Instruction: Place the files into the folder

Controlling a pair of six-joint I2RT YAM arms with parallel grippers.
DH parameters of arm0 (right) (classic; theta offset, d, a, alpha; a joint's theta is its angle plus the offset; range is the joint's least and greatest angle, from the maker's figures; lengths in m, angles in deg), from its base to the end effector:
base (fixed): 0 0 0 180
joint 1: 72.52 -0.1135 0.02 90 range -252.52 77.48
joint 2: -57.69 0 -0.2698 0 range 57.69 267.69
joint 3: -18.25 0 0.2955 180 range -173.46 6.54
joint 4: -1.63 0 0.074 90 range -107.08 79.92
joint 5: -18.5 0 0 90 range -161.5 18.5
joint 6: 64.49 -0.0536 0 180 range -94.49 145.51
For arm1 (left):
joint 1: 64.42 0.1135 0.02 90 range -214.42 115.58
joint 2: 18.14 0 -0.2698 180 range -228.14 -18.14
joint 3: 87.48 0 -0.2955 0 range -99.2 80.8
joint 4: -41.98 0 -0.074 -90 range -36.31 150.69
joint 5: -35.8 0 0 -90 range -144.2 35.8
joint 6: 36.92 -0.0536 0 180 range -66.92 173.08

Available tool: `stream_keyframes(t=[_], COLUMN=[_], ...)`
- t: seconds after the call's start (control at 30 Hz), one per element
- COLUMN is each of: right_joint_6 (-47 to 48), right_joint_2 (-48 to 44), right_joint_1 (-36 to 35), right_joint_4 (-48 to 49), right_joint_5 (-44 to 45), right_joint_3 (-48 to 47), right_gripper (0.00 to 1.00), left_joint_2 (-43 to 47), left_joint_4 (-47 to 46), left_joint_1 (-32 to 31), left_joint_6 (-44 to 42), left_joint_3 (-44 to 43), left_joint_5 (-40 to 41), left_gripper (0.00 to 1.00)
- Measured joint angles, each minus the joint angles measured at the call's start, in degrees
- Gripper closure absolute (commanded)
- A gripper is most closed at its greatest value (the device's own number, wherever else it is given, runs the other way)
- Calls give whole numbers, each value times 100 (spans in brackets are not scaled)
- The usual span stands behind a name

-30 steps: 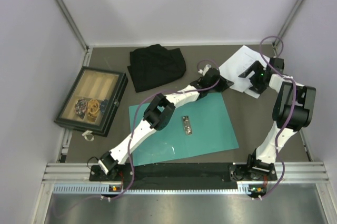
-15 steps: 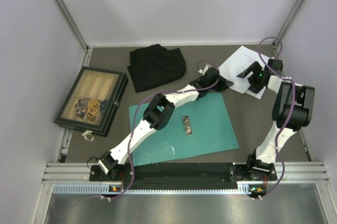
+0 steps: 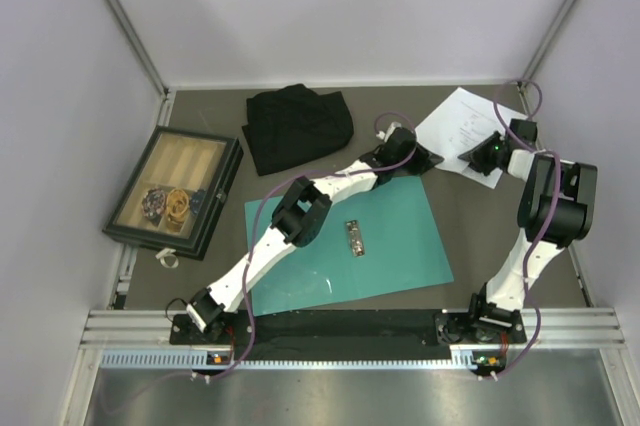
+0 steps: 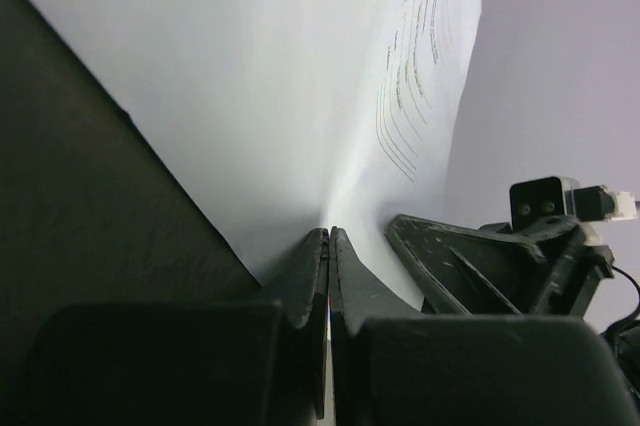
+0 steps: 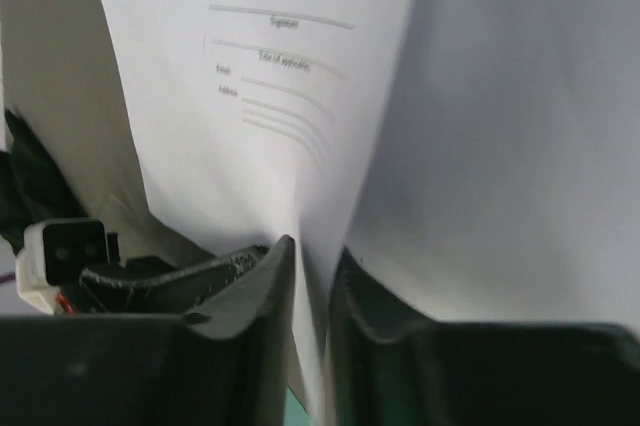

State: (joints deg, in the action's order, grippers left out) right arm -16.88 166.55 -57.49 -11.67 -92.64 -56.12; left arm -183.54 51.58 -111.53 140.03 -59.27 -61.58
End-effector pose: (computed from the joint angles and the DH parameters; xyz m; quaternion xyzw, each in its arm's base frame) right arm 0.4242 -0.0939 0.1096 0.3826 0.8361 0.2500 0.3035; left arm 0.4613 -0.5067 0.0619 -0.2506 0.7954 -0.5267 0.1649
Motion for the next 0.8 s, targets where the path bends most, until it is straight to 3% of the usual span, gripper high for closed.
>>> stream_keyframes(t=[0.03, 0.13, 0.2, 0.23, 0.33, 0.47, 0.67, 0.8], right_joint_6=[4, 7, 120, 203, 505, 979, 1587, 2026], right_joint_2=[22, 122, 149, 149, 146, 66, -675, -1362], right_joint_1=[15, 59, 61, 55, 31, 46, -181, -1054], right_joint_4=[28, 70, -74, -170, -485, -695, -1316, -1676], right_joint_5=[-4, -11, 4, 7, 4, 188, 522, 1016], right_joint_3=[-2, -9, -81, -146, -442, -841, -1233, -1556], right_gripper=[100, 100, 100, 100, 100, 100, 100, 100], left_joint_2=[0, 2, 24, 59, 387, 1335, 3908, 5967], left_joint_4=[-2, -4, -2, 52, 173, 732, 1268, 1283], left_joint_1=[7, 44, 74, 94, 146, 192, 278, 417], left_joint_6=[-15, -125, -289, -417, -883, -1707, -2883, -3495], left_joint_3=[0, 0, 7, 22, 361, 1246, 3281, 4712], left_joint_5=[-37, -221, -389, -487, -750, -975, -1054, -1071], left_gripper=[100, 100, 87, 73, 52, 40, 32, 30])
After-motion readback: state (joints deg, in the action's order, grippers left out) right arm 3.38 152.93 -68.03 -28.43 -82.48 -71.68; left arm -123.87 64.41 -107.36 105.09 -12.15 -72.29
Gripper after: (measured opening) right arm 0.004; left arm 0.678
